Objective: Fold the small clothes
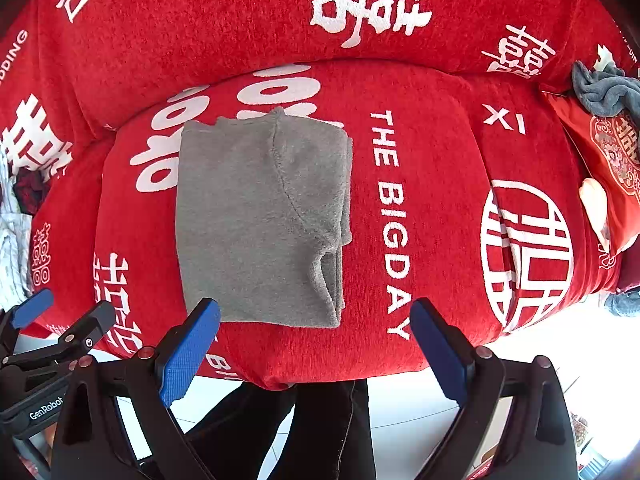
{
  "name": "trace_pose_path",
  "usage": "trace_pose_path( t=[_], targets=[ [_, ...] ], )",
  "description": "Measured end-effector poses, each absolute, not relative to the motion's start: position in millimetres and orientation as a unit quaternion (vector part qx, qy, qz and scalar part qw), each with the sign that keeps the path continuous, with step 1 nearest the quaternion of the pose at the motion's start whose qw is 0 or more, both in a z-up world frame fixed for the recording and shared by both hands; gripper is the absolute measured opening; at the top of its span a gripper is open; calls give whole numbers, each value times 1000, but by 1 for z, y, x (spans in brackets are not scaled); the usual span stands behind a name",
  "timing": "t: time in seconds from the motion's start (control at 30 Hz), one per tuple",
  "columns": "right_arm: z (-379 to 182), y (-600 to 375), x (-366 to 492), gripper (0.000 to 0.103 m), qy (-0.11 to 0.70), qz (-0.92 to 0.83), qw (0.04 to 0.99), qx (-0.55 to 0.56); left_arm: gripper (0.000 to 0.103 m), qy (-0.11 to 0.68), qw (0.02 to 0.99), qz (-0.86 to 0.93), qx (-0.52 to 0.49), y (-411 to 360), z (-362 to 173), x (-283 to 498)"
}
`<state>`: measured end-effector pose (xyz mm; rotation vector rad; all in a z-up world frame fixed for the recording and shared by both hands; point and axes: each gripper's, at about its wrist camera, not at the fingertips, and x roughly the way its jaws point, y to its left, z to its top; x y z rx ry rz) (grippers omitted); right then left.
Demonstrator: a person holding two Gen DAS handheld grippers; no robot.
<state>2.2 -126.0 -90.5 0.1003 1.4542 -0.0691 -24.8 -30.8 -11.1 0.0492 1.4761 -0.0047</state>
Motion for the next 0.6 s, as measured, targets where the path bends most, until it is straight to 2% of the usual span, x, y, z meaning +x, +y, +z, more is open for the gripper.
trace_pose_path(
  t=[0.6],
  targets=[
    [-92,-124,4,97,664,-27,746,41,103,662,749,-8,22,-35,-5,-23]
  ],
)
